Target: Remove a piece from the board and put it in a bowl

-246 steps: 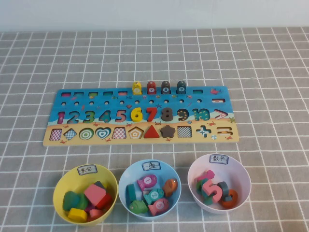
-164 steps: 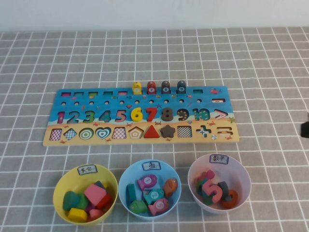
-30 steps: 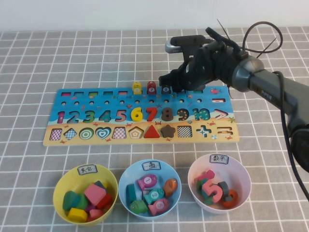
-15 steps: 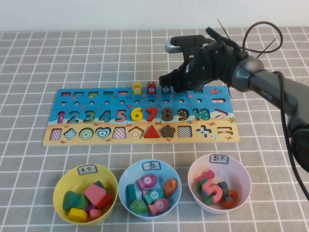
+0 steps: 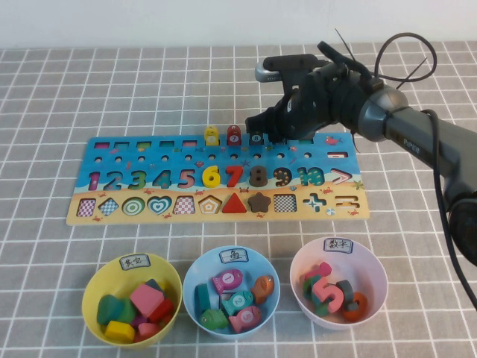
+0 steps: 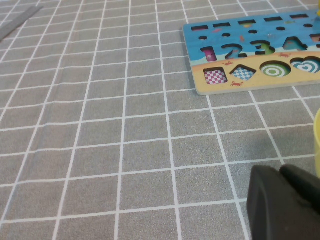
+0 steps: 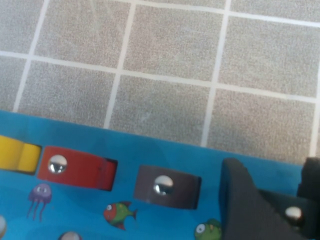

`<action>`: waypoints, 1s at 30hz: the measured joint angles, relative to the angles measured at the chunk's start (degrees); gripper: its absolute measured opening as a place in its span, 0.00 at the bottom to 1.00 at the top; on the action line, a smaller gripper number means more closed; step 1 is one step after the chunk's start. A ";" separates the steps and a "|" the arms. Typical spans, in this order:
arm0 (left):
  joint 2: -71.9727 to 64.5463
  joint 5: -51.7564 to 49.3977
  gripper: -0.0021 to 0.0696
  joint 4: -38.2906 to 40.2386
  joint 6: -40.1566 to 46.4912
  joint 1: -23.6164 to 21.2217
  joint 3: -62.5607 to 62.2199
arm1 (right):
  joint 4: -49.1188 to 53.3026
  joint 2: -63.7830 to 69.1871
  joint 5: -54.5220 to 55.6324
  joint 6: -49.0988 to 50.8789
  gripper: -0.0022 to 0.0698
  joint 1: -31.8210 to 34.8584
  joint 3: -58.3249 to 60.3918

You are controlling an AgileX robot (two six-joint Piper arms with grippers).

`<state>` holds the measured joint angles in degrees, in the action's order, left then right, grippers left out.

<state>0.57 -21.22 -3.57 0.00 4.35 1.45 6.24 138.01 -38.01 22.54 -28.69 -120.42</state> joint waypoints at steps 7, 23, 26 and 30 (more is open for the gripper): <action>0.00 0.00 0.03 0.00 0.00 0.00 0.00 | 0.36 0.00 -2.10 0.00 0.32 0.00 -3.18; 0.00 0.00 0.03 0.00 0.00 0.00 0.00 | -2.32 0.00 -24.22 -6.63 0.32 0.00 -16.91; 0.00 0.00 0.03 0.00 0.00 0.00 0.00 | -3.87 0.00 -30.13 -8.25 0.32 0.00 -19.58; 0.00 0.00 0.03 0.00 0.00 0.00 0.00 | -5.42 0.00 -32.86 -10.11 0.32 0.00 -22.70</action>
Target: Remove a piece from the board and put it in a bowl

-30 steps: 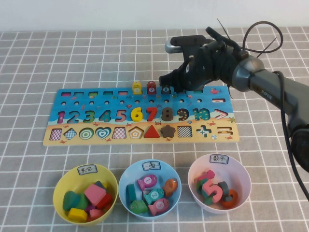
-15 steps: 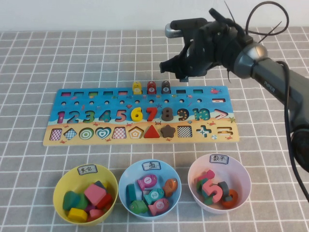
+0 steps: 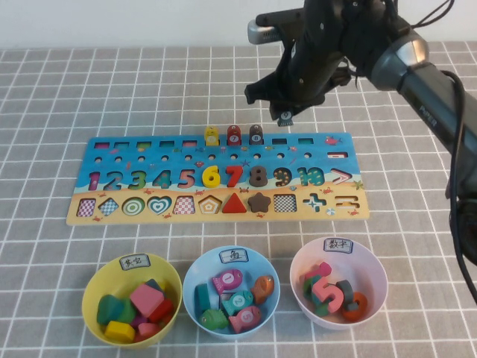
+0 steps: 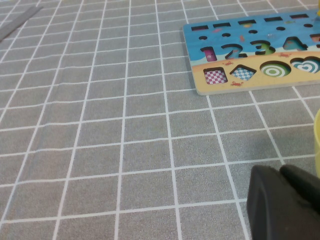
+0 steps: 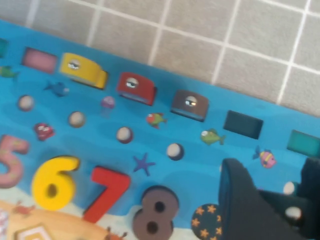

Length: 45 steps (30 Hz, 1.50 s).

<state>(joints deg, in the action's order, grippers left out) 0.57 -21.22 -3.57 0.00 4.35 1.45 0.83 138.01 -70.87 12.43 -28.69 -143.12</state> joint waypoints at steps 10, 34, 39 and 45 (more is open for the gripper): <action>0.00 0.00 0.03 0.00 0.00 0.00 0.00 | -3.85 -4.39 -0.67 -2.86 0.32 -1.23 0.31; 0.00 0.00 0.03 0.00 0.00 0.00 0.00 | -0.15 -40.86 0.52 -0.73 0.32 -7.30 43.50; 0.00 0.00 0.03 0.00 0.00 0.00 0.00 | 0.09 -52.55 7.13 2.42 0.32 -9.05 58.52; 0.00 0.00 0.03 0.00 0.00 0.00 0.00 | -0.01 -63.62 13.08 8.15 0.32 -14.66 74.46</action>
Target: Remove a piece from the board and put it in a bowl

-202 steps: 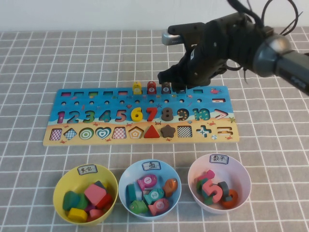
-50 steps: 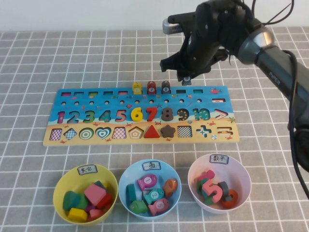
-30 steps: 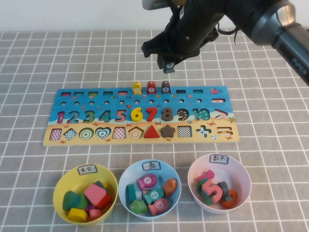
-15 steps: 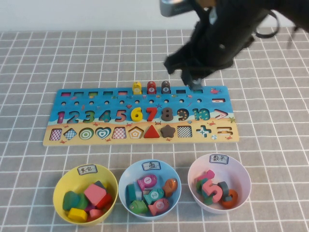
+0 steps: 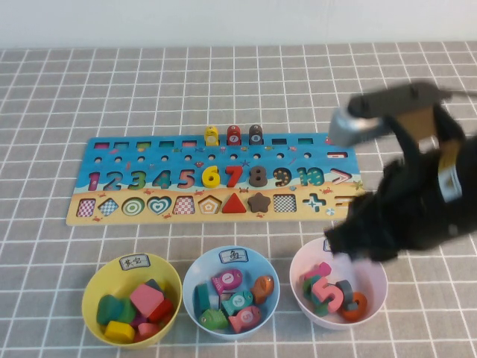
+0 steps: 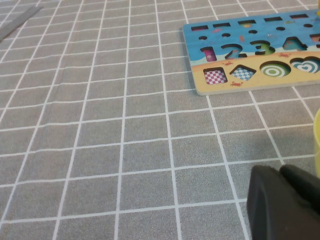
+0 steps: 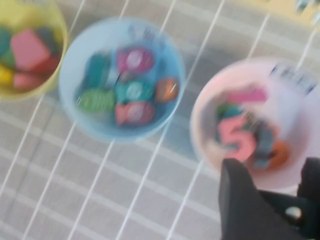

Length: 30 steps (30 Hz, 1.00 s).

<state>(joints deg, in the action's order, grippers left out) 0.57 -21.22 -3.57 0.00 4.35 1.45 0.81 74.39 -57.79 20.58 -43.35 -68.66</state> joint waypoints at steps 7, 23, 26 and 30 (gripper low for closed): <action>0.00 0.00 0.03 0.00 0.00 0.00 0.00 | -0.12 -2.46 8.46 5.37 0.32 -7.52 9.96; 0.00 0.00 0.03 0.00 0.00 0.00 0.00 | -1.52 0.54 20.27 6.83 0.32 -12.74 11.41; 0.00 0.00 0.03 0.00 0.00 0.00 0.00 | -1.11 0.57 19.93 7.20 0.32 -12.74 11.41; 0.00 0.00 0.03 0.00 0.00 0.00 0.00 | -0.81 0.57 19.39 7.41 0.32 -12.74 11.41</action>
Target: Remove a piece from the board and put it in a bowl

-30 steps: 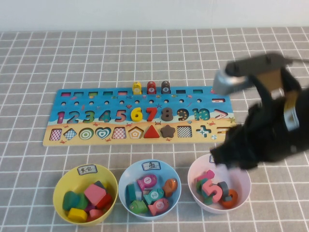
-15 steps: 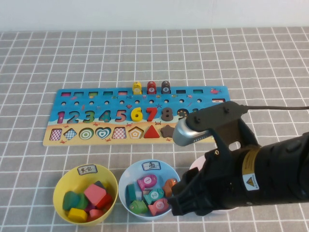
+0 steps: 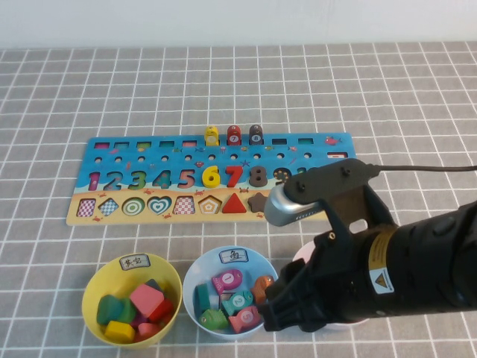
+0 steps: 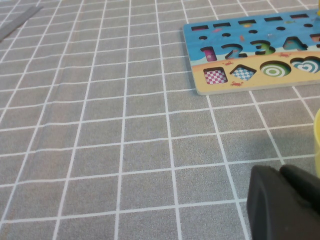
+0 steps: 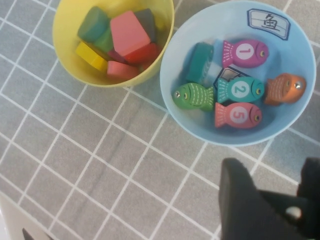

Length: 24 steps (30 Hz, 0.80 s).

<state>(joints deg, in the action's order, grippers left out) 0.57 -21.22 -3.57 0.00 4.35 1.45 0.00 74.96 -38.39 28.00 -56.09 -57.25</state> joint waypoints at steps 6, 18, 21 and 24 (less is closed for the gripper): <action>0.00 0.00 0.03 0.00 0.00 0.00 0.00 | 0.00 0.10 -1.13 0.18 0.32 0.00 0.00; 0.00 0.00 0.03 0.00 0.00 0.00 0.00 | 0.88 11.77 -4.00 3.25 0.32 0.00 -4.08; 0.00 0.00 0.03 0.00 0.00 0.00 0.00 | 1.00 15.63 -5.39 3.25 0.32 0.00 -7.73; 0.00 0.00 0.03 0.00 0.00 0.00 0.00 | 1.00 18.77 -6.35 3.25 0.32 0.00 -11.06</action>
<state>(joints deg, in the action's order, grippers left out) 0.57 -21.22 -3.57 0.00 4.35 1.45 1.00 93.74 -44.74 31.25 -56.09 -68.30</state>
